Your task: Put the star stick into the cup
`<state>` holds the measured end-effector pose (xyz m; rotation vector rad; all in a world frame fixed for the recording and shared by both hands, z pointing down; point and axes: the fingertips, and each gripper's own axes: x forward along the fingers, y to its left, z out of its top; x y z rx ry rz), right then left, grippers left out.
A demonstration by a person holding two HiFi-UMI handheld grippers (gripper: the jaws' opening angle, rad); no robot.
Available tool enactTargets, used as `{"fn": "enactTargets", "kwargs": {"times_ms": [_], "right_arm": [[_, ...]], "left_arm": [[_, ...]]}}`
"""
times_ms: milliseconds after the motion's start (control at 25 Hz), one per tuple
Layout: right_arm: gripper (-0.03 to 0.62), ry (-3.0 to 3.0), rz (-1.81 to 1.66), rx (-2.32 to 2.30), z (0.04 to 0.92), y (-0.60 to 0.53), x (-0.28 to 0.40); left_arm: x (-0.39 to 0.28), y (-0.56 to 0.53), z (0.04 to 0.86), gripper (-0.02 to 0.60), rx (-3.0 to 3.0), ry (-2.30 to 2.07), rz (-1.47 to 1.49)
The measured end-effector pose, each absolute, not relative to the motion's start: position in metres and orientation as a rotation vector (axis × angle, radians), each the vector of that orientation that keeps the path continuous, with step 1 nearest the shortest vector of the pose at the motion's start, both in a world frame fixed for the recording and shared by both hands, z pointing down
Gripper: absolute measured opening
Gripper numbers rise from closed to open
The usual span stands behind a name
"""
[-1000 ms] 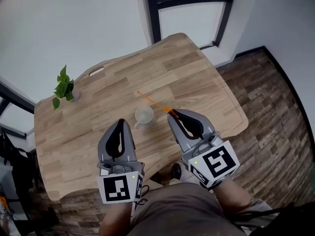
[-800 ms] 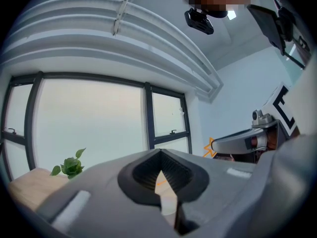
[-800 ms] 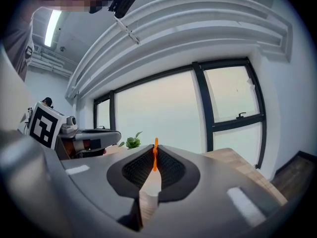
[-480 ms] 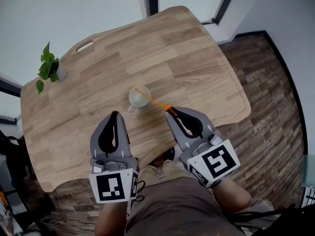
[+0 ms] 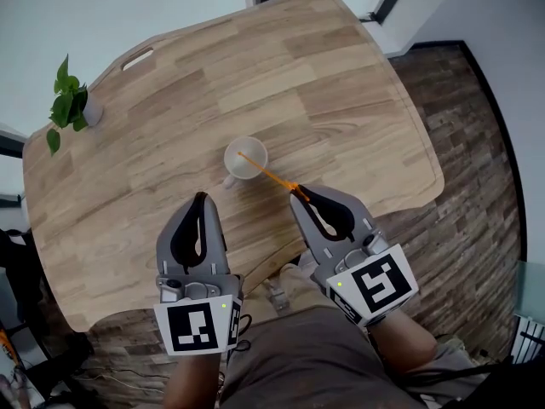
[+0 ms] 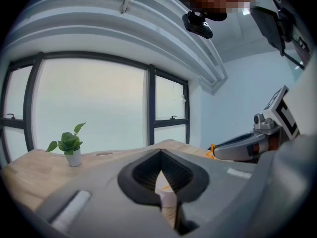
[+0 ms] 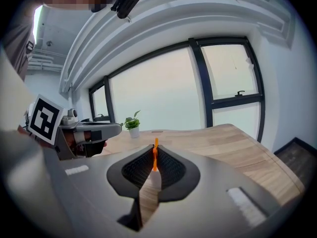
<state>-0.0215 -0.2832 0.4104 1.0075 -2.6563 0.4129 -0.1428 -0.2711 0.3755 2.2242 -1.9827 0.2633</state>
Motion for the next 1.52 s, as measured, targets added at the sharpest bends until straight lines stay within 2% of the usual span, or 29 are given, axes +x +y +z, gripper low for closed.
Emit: {"fn": "enactTargets", "kwargs": {"times_ms": [440, 560, 920, 1160, 1520], "right_arm": [[0.051, -2.640, 0.421, 1.046, 0.421, -0.296, -0.031], [0.093, -2.634, 0.412, 1.030, 0.424, -0.295, -0.036], [0.118, -2.663, 0.362, 1.074, 0.407, -0.294, -0.038], [0.118, -2.725, 0.296, 1.157, 0.370, -0.292, -0.035], [0.101, -2.891, 0.025, 1.261, 0.265, -0.282, -0.040]], "left_arm": [[-0.152, -0.280, 0.390, 0.000, 2.223, -1.935, 0.290], [-0.154, -0.280, 0.391, 0.000, 2.225, -1.929, 0.291], [-0.154, -0.281, 0.374, 0.000, 2.283, -1.915, 0.278], [-0.149, -0.277, 0.340, 0.000, 2.352, -1.919, 0.208], [-0.139, -0.266, 0.248, 0.000, 2.497, -1.989, 0.025]]}}
